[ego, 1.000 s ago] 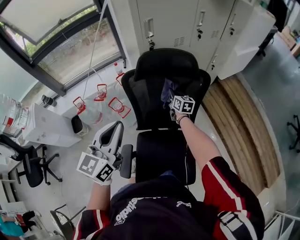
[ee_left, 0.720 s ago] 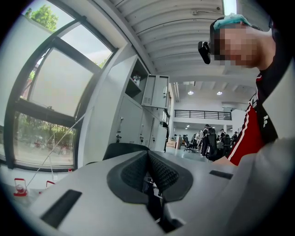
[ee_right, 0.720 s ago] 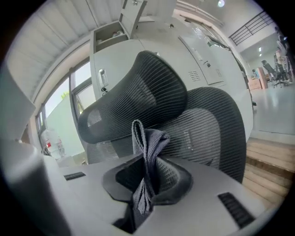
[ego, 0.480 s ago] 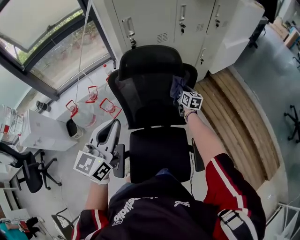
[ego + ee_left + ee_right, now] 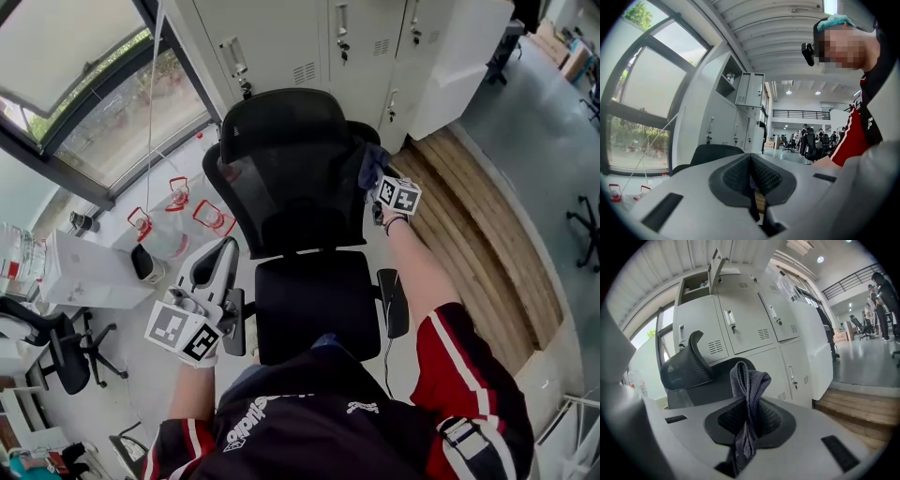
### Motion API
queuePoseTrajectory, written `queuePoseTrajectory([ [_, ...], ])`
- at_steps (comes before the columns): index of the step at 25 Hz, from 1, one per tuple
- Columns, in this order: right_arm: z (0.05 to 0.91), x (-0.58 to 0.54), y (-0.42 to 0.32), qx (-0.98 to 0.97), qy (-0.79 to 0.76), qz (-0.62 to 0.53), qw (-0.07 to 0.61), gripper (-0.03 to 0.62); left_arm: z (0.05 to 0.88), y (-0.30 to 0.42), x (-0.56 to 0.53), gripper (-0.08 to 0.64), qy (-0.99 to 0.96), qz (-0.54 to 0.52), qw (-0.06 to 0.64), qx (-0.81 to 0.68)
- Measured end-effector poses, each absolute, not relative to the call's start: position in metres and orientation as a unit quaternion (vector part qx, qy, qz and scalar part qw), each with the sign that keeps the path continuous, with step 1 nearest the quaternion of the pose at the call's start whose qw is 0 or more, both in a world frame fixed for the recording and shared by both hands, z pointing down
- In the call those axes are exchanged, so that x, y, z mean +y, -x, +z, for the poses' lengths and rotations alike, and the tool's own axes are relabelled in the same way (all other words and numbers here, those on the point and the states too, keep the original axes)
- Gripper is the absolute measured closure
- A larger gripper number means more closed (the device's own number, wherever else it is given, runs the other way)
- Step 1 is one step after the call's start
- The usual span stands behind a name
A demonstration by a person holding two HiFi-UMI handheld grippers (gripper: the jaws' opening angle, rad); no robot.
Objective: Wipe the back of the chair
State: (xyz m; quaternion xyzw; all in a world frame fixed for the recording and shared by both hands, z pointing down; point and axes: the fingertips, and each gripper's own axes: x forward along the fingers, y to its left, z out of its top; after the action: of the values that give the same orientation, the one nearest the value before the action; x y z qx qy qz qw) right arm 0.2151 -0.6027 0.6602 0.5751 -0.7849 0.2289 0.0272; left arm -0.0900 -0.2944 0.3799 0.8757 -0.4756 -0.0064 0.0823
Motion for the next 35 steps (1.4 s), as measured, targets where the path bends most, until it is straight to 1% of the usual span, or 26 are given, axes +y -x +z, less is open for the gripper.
queuePoseTrajectory([
  [11, 0.687, -0.567, -0.269, -0.742, -0.626, 0.234, 0.055, 0.534, 0.385, 0.082, -0.290, 0.535, -0.878, -0.009, 0.087, -0.470],
  [23, 0.755, -0.517, -0.235, -0.738, -0.610, 0.277, 0.075, 0.535, 0.405, 0.081, -0.308, 0.537, -0.872, 0.007, 0.070, -0.485],
  [28, 0.768, -0.510, -0.217, -0.741, -0.601, 0.287, 0.081, 0.535, 0.420, 0.089, -0.306, 0.535, -0.863, 0.008, 0.085, -0.499],
  [35, 0.774, -0.517, -0.192, -0.749, -0.593, 0.281, 0.099, 0.535, 0.432, 0.122, -0.291, 0.535, -0.844, 0.012, 0.103, -0.526],
])
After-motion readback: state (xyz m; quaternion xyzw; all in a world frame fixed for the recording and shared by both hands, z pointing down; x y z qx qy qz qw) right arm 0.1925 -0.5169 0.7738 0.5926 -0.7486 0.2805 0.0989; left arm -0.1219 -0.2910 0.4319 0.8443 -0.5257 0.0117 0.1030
